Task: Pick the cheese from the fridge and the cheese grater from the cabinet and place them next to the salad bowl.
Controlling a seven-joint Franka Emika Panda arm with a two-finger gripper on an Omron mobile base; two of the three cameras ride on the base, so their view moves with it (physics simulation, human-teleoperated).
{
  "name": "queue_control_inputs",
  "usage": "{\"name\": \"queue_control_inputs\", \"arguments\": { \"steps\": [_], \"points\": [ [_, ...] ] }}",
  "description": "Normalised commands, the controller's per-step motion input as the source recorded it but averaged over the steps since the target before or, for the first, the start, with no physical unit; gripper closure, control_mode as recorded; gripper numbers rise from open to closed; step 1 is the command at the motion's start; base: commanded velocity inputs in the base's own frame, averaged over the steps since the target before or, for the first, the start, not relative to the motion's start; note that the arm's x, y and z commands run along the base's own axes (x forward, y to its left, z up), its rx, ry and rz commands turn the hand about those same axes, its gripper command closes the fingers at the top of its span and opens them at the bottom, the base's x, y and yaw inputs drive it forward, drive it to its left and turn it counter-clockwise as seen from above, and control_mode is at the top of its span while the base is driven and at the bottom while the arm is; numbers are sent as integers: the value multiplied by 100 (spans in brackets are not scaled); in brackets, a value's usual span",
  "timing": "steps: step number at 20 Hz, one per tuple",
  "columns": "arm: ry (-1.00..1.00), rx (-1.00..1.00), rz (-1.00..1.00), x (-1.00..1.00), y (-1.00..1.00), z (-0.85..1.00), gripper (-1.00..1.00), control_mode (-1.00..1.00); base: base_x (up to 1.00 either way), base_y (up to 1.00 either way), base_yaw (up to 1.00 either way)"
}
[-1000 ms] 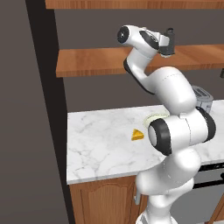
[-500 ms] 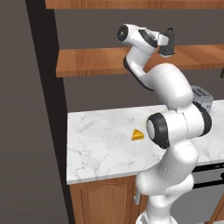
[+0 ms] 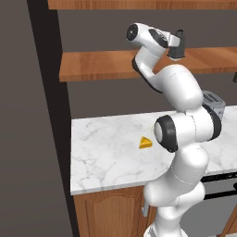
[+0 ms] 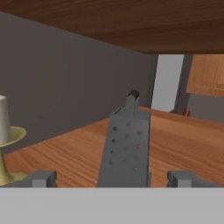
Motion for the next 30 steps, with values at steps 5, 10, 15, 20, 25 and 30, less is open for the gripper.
{"name": "queue_control_inputs", "arguments": {
  "steps": [5, 10, 15, 20, 25, 30],
  "points": [
    [-1, 0, 0, 10, -21, 1, -100, -100, 0, 0, 0],
    [0, 0, -5, 10, -35, 0, -100, -100, 0, 0, 0],
    [0, 0, -14, 9, -7, -2, -100, -100, 0, 0, 0],
    [0, 0, -9, 4, 0, -1, -100, -100, 0, 0, 0],
    [0, 0, -6, 3, -8, 0, -100, -100, 0, 0, 0],
    [0, 1, -1, 1, -19, -2, -100, -100, 0, 0, 0]
  ]
}}
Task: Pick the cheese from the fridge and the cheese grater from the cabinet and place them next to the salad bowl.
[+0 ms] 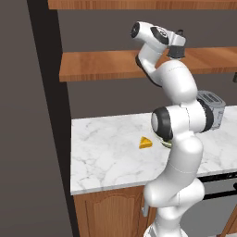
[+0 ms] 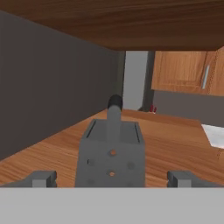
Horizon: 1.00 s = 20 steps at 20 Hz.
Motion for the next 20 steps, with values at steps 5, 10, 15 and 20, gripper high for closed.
{"name": "queue_control_inputs", "arguments": {
  "steps": [5, 10, 15, 20],
  "points": [
    [0, 0, 0, 0, -2, 0, -100, -100, 0, 0, 0],
    [0, 0, 0, 0, -6, -7, -100, -100, 0, 0, 0],
    [0, 0, 0, 4, -4, -16, -100, -100, 0, 0, 0],
    [0, 1, 0, 11, -11, -14, -100, -100, 0, 0, 0]
  ]
}}
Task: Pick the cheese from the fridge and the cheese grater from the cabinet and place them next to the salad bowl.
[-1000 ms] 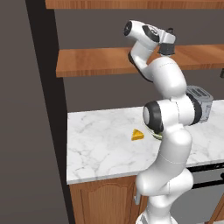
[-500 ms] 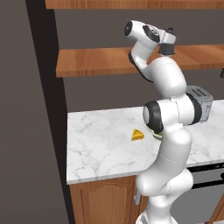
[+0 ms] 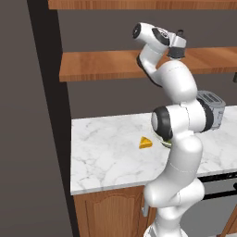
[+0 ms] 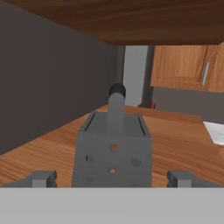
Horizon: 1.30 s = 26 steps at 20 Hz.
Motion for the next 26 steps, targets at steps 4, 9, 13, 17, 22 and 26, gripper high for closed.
{"name": "queue_control_inputs", "arguments": {
  "steps": [4, 9, 13, 17, 22, 26],
  "points": [
    [0, 6, 0, 30, -28, -5, -100, -100, 0, 0, 0],
    [0, 1, 0, 7, -5, -4, 100, -100, 0, 0, 0],
    [0, 0, 0, 0, 0, 0, 100, -100, 0, 0, 0],
    [0, 0, 0, 0, 0, 0, 100, -100, 0, 0, 0],
    [0, 0, 0, 0, 0, 0, 100, -100, 0, 0, 0],
    [0, 0, 0, 0, 0, 0, 100, -100, 0, 0, 0]
  ]
}}
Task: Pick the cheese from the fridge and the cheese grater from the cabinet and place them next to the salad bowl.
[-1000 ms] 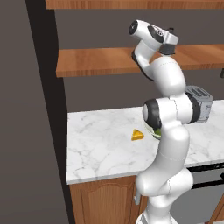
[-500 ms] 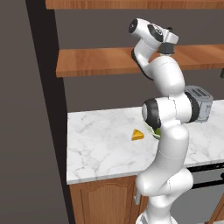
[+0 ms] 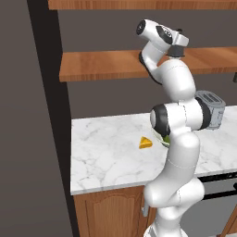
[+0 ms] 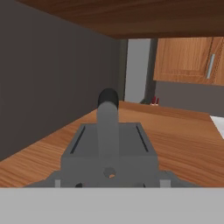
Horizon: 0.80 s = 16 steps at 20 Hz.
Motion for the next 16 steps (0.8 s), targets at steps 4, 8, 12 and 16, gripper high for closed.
{"name": "queue_control_inputs", "arguments": {
  "steps": [4, 8, 12, 16],
  "points": [
    [0, 0, 0, 0, 0, 0, 100, -100, 0, 0, 0],
    [0, 0, 0, -8, -1, 0, 100, -100, 0, 0, 0],
    [-15, 0, 0, -36, -8, 6, 100, -100, 0, 0, 0],
    [-15, -5, -1, -38, -4, 6, 100, -100, 0, 0, 0]
  ]
}}
